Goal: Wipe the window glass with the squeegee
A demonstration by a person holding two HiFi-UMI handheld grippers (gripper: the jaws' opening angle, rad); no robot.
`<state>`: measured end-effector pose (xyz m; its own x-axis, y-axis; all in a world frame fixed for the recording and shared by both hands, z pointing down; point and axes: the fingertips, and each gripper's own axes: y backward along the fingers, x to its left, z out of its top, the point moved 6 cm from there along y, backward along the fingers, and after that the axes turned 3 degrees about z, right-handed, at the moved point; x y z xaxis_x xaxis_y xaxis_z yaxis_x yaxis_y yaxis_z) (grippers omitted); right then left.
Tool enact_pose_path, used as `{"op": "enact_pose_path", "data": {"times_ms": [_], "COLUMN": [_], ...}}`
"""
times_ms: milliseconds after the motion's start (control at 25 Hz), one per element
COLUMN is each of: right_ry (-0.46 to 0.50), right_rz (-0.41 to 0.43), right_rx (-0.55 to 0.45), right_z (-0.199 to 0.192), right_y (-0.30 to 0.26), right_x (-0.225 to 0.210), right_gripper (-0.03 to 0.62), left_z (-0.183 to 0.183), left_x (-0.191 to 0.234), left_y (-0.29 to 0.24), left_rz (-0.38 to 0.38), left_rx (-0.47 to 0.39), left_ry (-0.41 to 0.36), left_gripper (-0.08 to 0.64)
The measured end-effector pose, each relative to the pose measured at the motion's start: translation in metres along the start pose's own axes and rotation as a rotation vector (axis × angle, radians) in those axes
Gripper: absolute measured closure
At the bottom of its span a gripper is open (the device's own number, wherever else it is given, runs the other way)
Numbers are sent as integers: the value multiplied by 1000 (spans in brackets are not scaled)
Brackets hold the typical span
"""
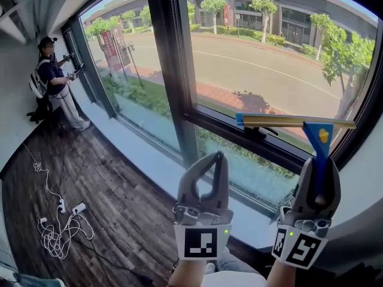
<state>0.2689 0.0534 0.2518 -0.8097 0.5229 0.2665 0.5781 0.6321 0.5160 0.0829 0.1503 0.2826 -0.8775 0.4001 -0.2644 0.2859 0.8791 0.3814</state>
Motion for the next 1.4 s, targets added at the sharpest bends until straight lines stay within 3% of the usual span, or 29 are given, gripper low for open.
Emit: {"op": "enact_pose_path", "data": {"times_ms": [280, 720, 960, 1120, 1400], "right_ry": [10, 54, 84, 111, 198], "right_rz": [16, -19, -84, -155, -295], "right_rx": [-21, 4, 21, 35, 76], "right_z": [-26, -72, -87, -96, -97], "right_y": [-50, -96, -124, -149, -172], "right_x": [-8, -17, -3, 13, 29], "right_gripper": [443, 443, 443, 443, 443], "left_z": [-11, -50, -69, -84, -99], "left_x": [-3, -11, 5, 23, 37], "left_y": [-53, -117, -157, -193, -246], "left_rz": [2, -48, -121, -210, -352], "left_rx": [4, 11, -41, -69, -137], "left_ry": [-52, -19, 10, 7, 75], "left_gripper": [558, 558, 558, 558, 558]}}
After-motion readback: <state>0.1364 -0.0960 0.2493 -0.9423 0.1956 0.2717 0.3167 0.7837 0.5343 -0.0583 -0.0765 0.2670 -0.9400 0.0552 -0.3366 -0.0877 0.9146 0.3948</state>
